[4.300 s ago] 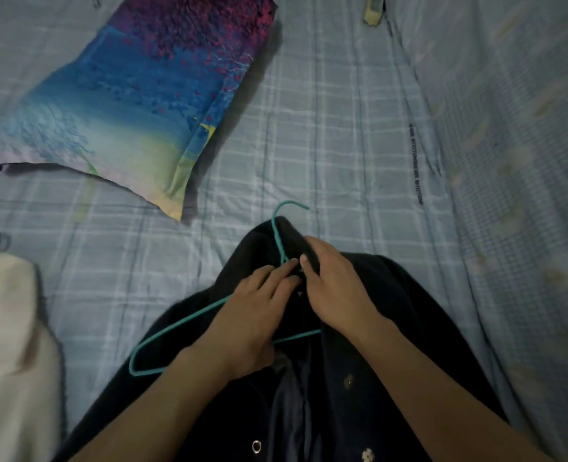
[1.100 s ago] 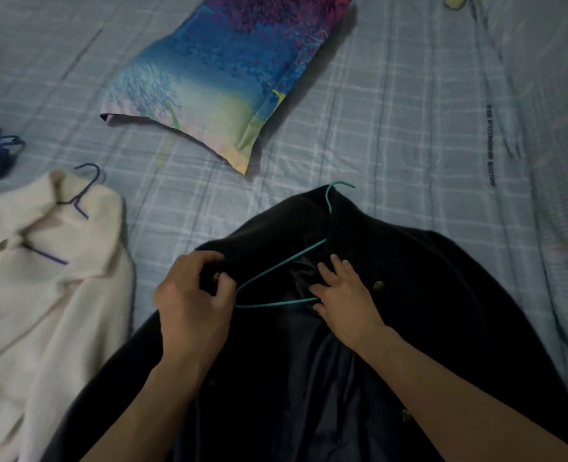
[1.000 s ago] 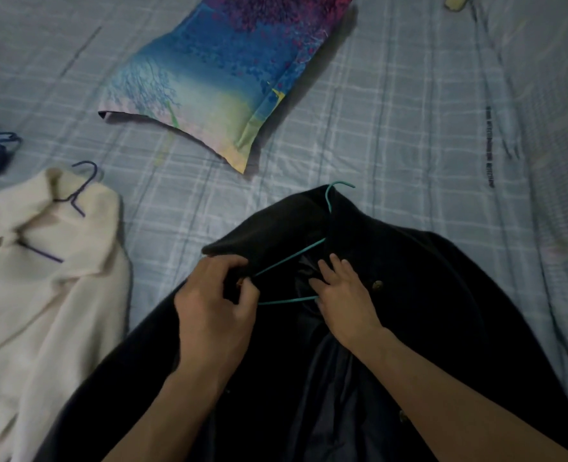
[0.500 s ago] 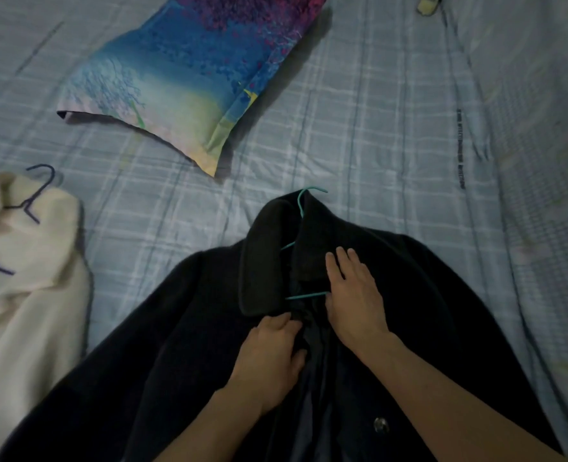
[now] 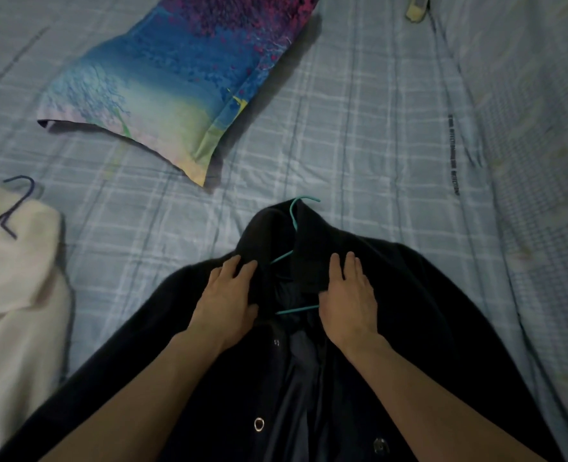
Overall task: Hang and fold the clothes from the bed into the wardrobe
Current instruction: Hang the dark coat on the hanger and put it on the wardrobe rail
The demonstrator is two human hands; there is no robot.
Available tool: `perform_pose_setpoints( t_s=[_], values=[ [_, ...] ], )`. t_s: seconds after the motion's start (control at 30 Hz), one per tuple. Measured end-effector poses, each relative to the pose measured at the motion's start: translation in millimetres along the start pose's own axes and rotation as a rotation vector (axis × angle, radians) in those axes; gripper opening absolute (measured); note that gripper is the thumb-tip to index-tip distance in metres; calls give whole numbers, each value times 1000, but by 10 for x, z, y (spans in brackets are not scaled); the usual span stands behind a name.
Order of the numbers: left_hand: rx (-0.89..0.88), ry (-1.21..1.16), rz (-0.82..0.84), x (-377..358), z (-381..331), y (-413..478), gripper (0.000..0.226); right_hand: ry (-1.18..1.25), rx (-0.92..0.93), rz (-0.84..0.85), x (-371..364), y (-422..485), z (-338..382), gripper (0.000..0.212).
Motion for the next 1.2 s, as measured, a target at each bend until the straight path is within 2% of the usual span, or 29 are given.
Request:
perform_pose_setpoints(
  t_s=[0.1,0.23,0.33,0.43,0.5,0.57,0.63,0.8,1.03,1.13,1.2],
  values=[
    [2,-79,-29,-38,-18,-9,83,78,1,5,43,30,-28,58],
    [-7,-84,-22,-92,-79,-26,83,248,33,-56,177,28,33,24],
    [18,-52,-18,-86,-127,-23,76,243,56,-53,236,29,113,25],
    [-1,-15,-138,68,-215,69,54,267,51,-43,207,67,103,25],
    [-57,-43,-248,199,-322,177,39,252,64,-1,169,92,71,39],
    [-110,-106,-257,282,-476,313,32,187,103,41,170,98,44,57],
    [-122,-164,-227,294,-625,518,28,138,166,39,201,120,23,63],
    [-69,-164,-142,230,-787,1161,36,80,224,88,131,192,-63,69],
    [51,-26,-46,289,-840,1553,19,59,208,115,65,297,-46,78],
    [115,-23,-9,265,-837,1656,17,113,195,150,73,297,-26,93],
    [125,-125,-66,304,-829,1686,19,200,195,186,125,315,-5,107]
  ],
)
Point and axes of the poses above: each hand's wrist, its own y-axis towards the middle knuckle, its own x-axis out of the back of the hand, z = x × y, the point moved 5 cm from there along y, towards the middle knuckle, and after that the axes turned 5 degrees about x, right-handed, at the moved point
